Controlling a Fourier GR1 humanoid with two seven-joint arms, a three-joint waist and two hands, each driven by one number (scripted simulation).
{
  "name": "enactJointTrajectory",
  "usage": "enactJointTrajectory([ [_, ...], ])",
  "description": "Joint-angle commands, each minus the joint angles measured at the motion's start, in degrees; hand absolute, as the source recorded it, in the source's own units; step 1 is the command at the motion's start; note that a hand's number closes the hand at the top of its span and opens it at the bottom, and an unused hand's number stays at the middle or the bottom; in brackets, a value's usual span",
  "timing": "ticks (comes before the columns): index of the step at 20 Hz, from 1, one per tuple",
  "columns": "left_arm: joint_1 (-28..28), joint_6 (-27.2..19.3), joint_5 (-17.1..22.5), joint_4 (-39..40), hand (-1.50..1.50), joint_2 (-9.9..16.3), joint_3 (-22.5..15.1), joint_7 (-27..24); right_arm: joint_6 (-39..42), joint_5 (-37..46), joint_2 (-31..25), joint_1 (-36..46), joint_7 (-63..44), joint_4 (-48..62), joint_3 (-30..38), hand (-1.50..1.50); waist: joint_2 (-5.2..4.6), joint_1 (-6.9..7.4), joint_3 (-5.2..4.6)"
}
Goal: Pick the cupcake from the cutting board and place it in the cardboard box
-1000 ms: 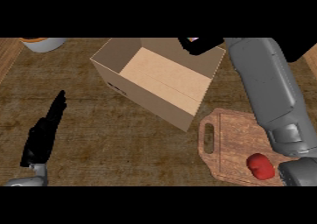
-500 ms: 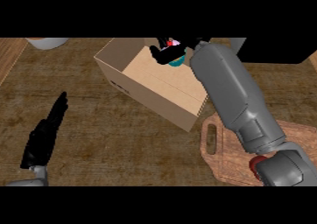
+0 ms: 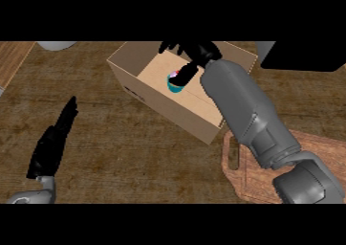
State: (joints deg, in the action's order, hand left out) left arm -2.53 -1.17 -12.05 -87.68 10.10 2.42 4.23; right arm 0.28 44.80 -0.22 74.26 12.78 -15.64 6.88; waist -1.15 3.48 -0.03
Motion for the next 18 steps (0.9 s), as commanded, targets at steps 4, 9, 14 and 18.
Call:
enactJointTrajectory([
  [4,-2.07,-0.25,-1.18,-0.91,0.00,-1.15,-1.78,2.20,-4.48,-7.89,0.21,1.93,2.73,2.30,6.24,-1.50,-0.62,1.41,0.06],
  [9,0.31,0.03,-0.18,-0.59,0.00,-1.30,-1.04,0.79,-7.43,-16.30,-0.88,0.89,4.74,0.24,14.83,-1.50,-0.32,0.33,0.07],
  [14,0.04,0.08,-0.51,-1.03,0.00,-0.33,-0.38,0.59,-2.45,-23.61,-4.66,1.69,6.63,0.73,21.90,-1.50,-0.51,0.42,0.09],
  [18,-0.81,-0.55,-0.53,-2.30,0.00,-1.61,-0.99,2.83,-1.87,-25.98,-10.79,0.14,7.46,0.96,24.87,-1.50,-0.34,-0.31,0.10],
])
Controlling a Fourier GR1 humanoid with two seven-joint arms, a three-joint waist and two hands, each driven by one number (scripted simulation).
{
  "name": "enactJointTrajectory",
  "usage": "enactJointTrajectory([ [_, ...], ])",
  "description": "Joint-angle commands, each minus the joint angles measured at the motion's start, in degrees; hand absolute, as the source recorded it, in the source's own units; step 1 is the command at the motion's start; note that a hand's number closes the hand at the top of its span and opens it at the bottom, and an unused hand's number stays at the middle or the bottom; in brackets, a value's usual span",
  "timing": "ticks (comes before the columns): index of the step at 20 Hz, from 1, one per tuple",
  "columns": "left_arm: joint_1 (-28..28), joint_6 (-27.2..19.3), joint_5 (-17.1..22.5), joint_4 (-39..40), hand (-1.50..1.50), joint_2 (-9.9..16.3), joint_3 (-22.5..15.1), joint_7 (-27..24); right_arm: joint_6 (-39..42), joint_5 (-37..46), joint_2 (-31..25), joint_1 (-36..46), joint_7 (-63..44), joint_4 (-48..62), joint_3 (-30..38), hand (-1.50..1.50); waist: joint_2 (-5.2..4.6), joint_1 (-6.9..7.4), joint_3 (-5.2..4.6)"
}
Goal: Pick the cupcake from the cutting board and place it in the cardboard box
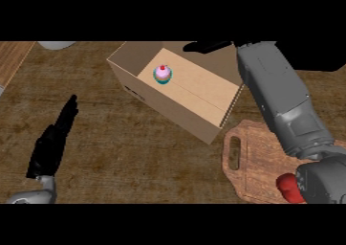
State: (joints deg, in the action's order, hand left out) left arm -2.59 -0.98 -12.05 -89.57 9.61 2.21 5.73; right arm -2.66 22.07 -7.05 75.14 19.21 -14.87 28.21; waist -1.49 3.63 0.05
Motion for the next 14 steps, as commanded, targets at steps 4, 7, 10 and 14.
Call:
enactJointTrajectory([
  [4,0.26,-0.44,-0.78,-0.99,0.00,-0.38,-0.58,0.52,1.50,-4.09,-11.41,-2.55,0.69,1.43,5.48,-1.50,-0.55,0.50,0.05],
  [7,0.11,-0.79,-0.79,0.70,0.00,-0.96,-0.49,-0.67,8.03,-5.23,-16.65,-3.92,0.73,2.56,6.43,-1.50,-0.36,-0.27,0.04],
  [10,-1.35,0.83,0.38,-0.08,0.00,0.54,0.52,1.16,11.51,-6.25,-21.61,-4.80,2.33,2.57,7.70,-1.50,-0.72,0.47,0.13],
  [14,-0.04,-0.51,-0.98,0.20,0.00,-1.08,-0.98,-0.59,18.57,-5.65,-25.38,-9.75,7.16,3.70,7.07,-1.50,-0.99,0.91,0.22],
])
